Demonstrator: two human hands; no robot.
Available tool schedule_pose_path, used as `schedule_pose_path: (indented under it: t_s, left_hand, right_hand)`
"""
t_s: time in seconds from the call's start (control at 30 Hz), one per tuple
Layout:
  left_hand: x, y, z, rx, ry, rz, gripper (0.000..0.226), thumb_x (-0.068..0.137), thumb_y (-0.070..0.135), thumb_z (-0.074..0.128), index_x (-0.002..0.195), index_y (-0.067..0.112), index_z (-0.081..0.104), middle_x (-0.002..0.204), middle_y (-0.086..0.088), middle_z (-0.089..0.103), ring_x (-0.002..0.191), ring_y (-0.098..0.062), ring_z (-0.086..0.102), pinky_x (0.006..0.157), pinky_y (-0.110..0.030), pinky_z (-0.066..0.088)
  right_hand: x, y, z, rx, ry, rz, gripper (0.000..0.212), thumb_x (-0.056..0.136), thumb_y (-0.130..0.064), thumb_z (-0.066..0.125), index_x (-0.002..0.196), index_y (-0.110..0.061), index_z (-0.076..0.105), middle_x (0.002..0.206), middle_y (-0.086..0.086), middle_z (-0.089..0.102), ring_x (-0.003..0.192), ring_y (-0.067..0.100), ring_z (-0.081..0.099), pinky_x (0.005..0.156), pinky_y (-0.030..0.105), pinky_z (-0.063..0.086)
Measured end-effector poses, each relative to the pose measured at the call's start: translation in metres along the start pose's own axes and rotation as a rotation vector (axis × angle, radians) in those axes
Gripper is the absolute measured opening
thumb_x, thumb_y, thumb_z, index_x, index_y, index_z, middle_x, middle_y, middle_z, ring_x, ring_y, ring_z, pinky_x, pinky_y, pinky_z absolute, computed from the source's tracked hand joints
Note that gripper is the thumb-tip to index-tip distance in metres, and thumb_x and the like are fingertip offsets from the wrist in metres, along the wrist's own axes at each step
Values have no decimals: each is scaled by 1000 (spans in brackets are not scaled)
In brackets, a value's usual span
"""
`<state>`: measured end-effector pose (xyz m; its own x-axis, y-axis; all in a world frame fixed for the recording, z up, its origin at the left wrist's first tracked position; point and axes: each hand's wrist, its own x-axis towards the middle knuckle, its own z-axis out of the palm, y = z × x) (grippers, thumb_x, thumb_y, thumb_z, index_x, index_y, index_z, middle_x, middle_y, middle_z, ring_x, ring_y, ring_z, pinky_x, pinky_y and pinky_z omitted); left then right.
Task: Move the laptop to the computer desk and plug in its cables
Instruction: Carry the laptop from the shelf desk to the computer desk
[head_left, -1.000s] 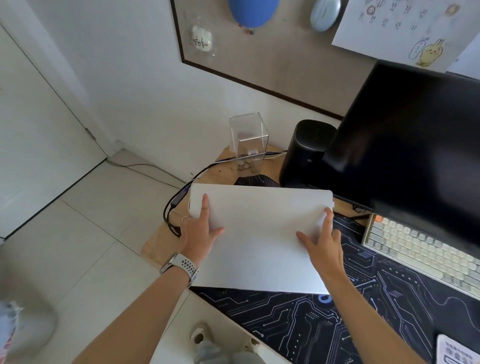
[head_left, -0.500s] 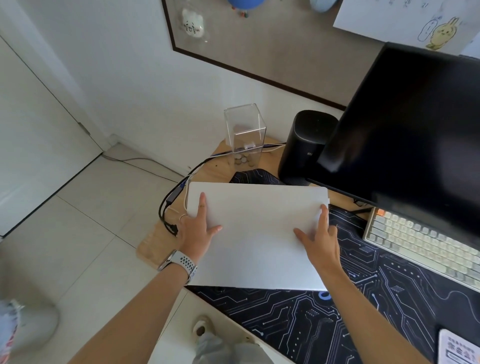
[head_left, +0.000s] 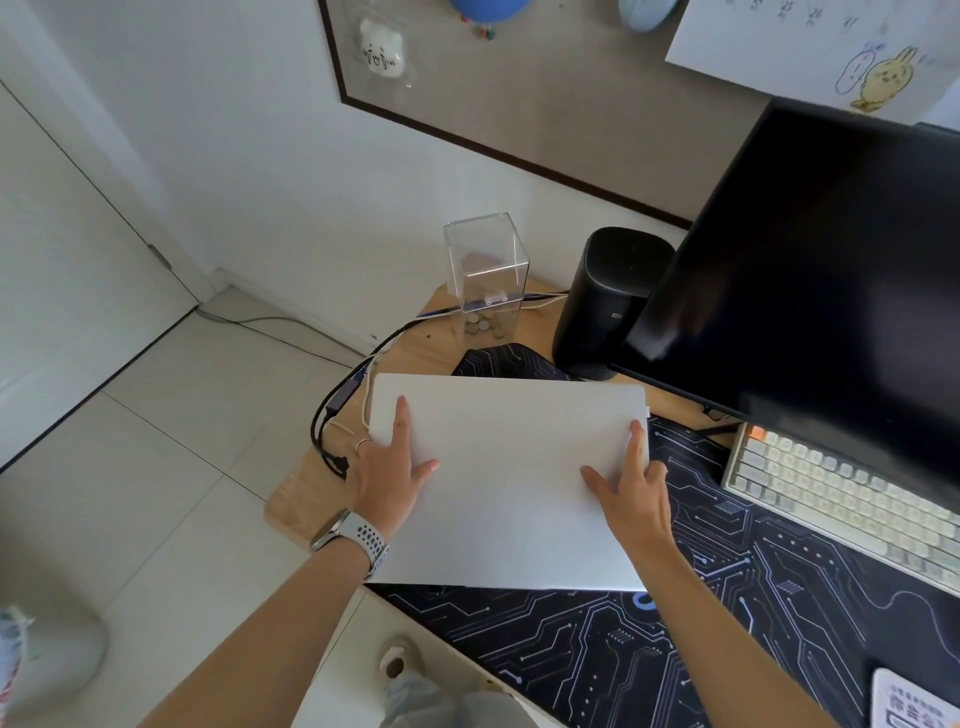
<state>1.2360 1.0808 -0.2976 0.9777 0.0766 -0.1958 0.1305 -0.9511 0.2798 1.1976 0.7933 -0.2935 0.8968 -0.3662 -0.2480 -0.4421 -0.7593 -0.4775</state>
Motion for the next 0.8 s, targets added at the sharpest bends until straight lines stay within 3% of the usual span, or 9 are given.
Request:
schedule_pose_path:
  t_s: [0.07,0.13,0.23,0.3,0.47,0.63,0.8]
  left_hand:
    - [-4,2,-1,84,6,12,92,86,60,50,151,24,-4,114,-17,56,98,-30,52,81,-37,41]
    - [-8,5,-4,186,38,29,91,83,63,52,151,24,5,132,-24,46,111,-37,48,89,-43,42]
    - [-17,7,-6,246,79,96,91,78,63,59,150,25,17,150,-31,23,131,-47,33,103,-53,36]
    - [-26,8,-2,265,67,178,96,75,66,61,150,23,18,154,-27,18,136,-46,28,105,-53,36]
    - [-34,7,6,257,-18,205,107,75,69,57,152,22,0,158,-23,1,145,-41,11,109,-50,34]
    - [-36,10,0,256,-18,193,105,75,69,57,152,24,1,159,-21,1,145,-39,10,110,-49,32]
    - [-35,14,-9,254,-57,177,97,79,65,56,151,25,3,159,-20,2,145,-38,11,113,-48,27]
  right_hand:
    - [0,-1,1,-24,-3,-7,93,85,-50,59,149,-28,-5,109,14,37,87,23,44,73,35,47]
    - [-1,-4,-1,-58,9,-5,91,84,-50,60,148,-26,-1,120,18,36,97,26,43,79,39,48]
    - [-5,-6,-4,-193,84,-72,87,81,-56,60,145,-27,9,142,18,18,122,37,32,89,48,48]
    - [-7,-3,-1,-280,117,-169,90,78,-62,59,146,-26,13,149,18,11,132,39,25,98,51,43]
    - [-12,5,11,-367,83,-240,93,75,-68,55,147,-23,17,152,17,13,139,38,19,99,56,42]
    - [-12,4,12,-343,85,-258,94,74,-64,60,146,-20,20,150,18,14,138,40,20,95,57,46]
    - [-14,1,9,-343,85,-259,94,74,-64,61,146,-21,18,150,18,12,138,40,18,103,59,38]
